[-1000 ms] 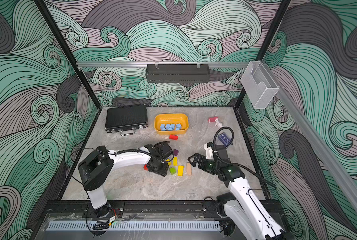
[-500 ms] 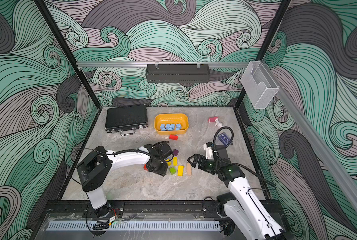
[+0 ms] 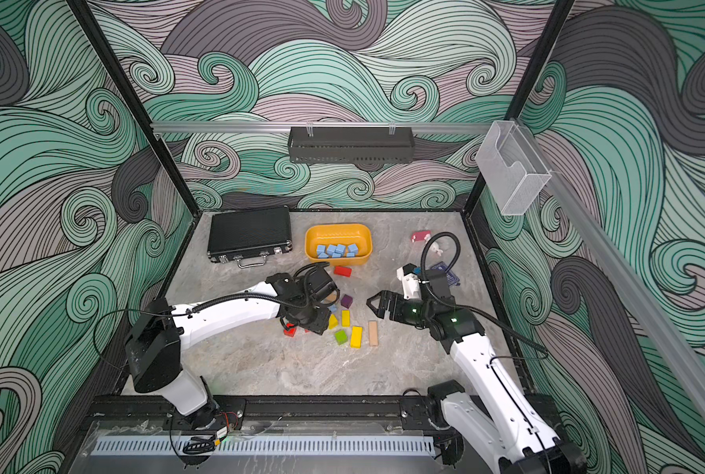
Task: Pick out the blue building blocks
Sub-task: Pick up the building block from the center of the board, then place the building block in the storage box.
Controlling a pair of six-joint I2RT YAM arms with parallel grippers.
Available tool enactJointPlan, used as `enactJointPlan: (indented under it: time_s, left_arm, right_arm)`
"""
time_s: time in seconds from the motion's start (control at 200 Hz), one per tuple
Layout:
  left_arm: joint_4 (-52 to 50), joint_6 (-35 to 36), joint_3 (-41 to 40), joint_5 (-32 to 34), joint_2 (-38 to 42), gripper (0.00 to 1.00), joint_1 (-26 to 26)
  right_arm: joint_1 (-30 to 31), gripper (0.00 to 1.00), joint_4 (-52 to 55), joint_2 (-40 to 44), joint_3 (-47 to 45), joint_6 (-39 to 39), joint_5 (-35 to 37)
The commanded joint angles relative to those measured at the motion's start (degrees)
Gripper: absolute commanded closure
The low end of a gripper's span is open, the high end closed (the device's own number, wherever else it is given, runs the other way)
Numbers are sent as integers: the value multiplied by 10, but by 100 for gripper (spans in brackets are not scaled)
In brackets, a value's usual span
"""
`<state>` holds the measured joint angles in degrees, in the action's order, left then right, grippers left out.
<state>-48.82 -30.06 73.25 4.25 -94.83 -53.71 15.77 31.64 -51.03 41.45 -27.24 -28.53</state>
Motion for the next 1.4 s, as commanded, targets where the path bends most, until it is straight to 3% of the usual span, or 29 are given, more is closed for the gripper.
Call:
enactJointPlan:
  time_s: [0.0,0.585,0.916,1.396]
  left_arm:
    - [-49,34,39,39,18,100,7]
    - [-52,161,212,34,-47,100,117]
    - [1,216,349,38,-146,100,160]
    - [-22,231,566,14,-336,100,216]
  right_arm:
    - [-3,0,26,-8,29,30,-5]
    - [-4,0,51,-100,127,89,11]
    - [-6,0,51,-161,179,111,37]
    - [-10,0,42,-232,236,120,80]
